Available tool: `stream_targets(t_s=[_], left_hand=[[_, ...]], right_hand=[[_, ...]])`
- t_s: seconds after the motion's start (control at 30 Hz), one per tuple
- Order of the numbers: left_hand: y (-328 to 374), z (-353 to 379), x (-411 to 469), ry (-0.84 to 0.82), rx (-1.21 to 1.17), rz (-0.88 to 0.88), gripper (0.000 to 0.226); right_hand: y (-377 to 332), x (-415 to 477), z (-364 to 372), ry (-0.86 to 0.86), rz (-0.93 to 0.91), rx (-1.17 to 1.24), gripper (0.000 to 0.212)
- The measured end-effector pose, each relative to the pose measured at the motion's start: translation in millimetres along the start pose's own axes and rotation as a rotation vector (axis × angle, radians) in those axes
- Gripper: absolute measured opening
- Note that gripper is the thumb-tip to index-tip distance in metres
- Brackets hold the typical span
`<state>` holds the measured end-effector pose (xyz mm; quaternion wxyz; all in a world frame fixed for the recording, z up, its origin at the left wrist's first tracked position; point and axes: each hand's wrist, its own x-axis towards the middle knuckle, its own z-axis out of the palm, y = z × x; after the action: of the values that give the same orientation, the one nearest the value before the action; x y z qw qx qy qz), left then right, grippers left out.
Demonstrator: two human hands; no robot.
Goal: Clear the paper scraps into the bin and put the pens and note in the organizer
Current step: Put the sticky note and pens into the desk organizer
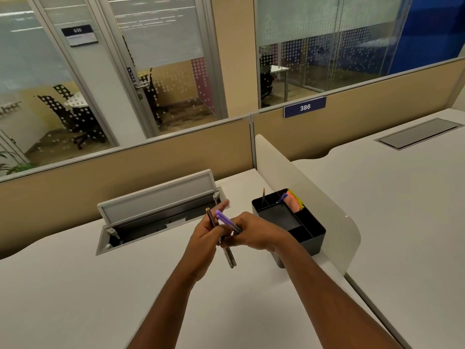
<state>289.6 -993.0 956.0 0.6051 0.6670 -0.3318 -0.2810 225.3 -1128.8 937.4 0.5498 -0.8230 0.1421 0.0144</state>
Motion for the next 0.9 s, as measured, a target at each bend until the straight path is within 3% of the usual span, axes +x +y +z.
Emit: stream_targets(t_s=[0.07,0.13,0.27,0.37,0.5,0.9], left_hand=[[-2.8,0.1,-0.7,0.011,0.085,-0.014,0.064],[-5.9,-1.4,-3.9,0.052,0.132,-0.062,0.080],[-17.2,-11.8,-11.6,0.221,0.182,-0.110,0.053],[-25.2,-21.3,-17.7,0.297,0.200,-0.150,0.041],[-34.5,-29.7,-23.0,0.380,0.152,-0.216,0.042],[-64.0,-31.7,-27.1,0.457,0.248,-0.266,0.039]], right_hand=[[0.3,3.4,-6.2,0.047,-0.006,0.052,0.017],[1.1,10.5,-18.4,0.205,-0.017,0.147,0.017],[14.7,36.5,-53.2,0.704,0.017,0.268,0.017],[31.2,57.1,-75.9,0.904,0.051,0.224,0.018],[47.5,79.5,-85.8,0.969,0.100,0.170,0.018],[92.3,112.2,-70.3,0.855,0.248,0.088,0.020]])
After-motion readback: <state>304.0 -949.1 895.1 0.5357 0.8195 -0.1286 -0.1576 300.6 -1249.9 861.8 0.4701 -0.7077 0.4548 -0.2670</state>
